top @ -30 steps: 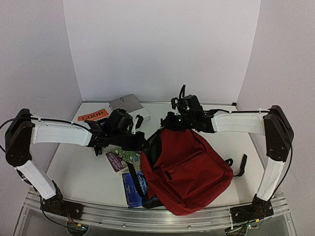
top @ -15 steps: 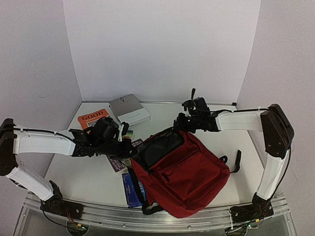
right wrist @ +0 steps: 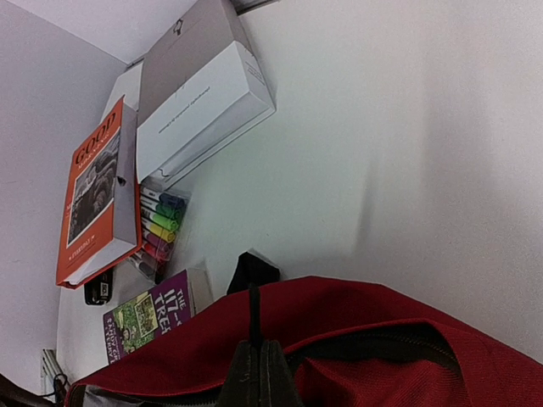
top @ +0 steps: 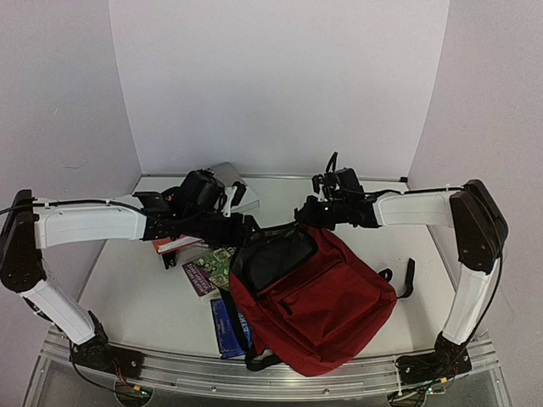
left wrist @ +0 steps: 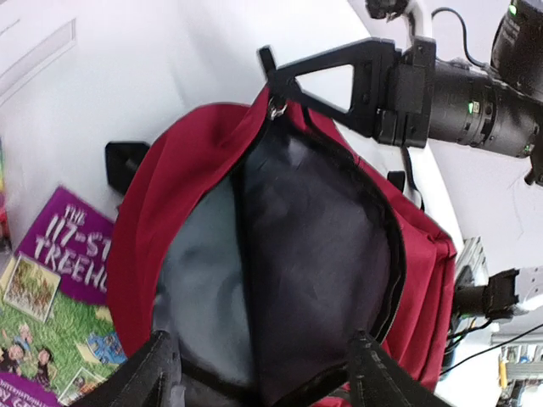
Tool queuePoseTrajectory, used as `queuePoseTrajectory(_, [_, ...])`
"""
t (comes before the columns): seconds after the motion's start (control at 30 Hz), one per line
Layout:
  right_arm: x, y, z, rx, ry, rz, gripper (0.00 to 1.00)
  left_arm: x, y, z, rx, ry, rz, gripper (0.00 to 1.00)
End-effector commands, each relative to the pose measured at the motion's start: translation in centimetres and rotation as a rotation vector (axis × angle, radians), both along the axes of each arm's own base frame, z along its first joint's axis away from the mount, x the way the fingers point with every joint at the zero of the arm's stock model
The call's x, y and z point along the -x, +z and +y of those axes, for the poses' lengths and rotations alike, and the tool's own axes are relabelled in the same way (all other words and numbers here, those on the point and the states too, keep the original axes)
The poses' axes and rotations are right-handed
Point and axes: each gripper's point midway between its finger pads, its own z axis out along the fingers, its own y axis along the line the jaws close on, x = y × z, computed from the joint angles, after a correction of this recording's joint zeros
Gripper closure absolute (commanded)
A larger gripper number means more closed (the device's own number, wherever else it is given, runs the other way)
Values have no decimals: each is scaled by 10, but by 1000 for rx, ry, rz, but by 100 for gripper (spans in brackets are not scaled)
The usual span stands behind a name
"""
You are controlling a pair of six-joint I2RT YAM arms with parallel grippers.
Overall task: Pack the student bag
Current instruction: Unzip the student bag at the center of the board.
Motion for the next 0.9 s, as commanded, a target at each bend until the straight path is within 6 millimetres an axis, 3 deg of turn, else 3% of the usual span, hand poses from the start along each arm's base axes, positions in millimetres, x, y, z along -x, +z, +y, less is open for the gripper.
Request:
queuePoseTrajectory(0.0, [13,37,14,-71,74,-68,100,-24,2,-20,-103,-99,-98,25])
queuePoseTrajectory(0.13, [18,40,17,-80,88,-68,100,-49,-13,-33,-214,-122,-121,20])
queuePoseTrajectory(0.33, [22,45,17,-88,95,-72,100,-71,-29,-49,-298,-164,-162,15])
queuePoseTrajectory(0.63, [26,38,14,-79,97,-58,100,-92,-32,-46,-387,-136,-241,14])
queuePoseTrajectory(0.77, [26,36,14,-76,95,-54,100,-87,-33,-58,-343,-196,-234,20])
queuePoseTrajectory(0.87, [26,36,14,-76,94,-54,100,-88,-33,-66,-320,-214,-230,32])
